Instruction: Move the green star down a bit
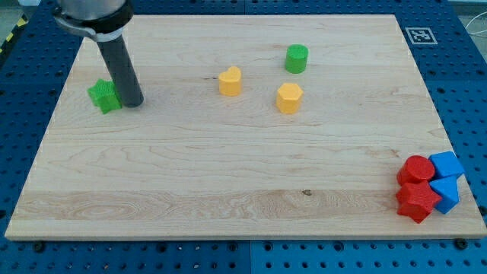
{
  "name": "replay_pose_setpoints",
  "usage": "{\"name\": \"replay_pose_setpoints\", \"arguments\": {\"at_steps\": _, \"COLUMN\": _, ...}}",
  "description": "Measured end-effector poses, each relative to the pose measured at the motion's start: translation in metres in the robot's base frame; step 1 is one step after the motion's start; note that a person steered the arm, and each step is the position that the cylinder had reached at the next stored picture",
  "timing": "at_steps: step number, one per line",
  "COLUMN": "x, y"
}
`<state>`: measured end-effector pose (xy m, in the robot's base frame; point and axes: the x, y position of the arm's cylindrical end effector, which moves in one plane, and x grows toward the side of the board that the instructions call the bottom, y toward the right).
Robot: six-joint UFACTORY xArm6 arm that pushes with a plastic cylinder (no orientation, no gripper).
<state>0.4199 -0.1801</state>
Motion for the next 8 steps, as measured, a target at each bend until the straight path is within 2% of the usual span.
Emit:
{"name": "replay_pose_setpoints", "arguments": {"at_steps": 2, "x": 0.002, "y": 0.014}}
{"name": "replay_pose_setpoints", "arguments": {"at_steps": 3, "x": -0.012, "y": 0.022}}
{"name": "replay_pose_setpoints", "arguments": {"at_steps": 5, "x": -0.052, "y": -0.019}}
{"name": "replay_pose_setpoints", "arguments": {"at_steps": 6, "x": -0.052, "y": -0.056}}
{"name": "replay_pose_setpoints", "arguments": {"at_steps": 8, "x": -0.038, "y": -0.058}}
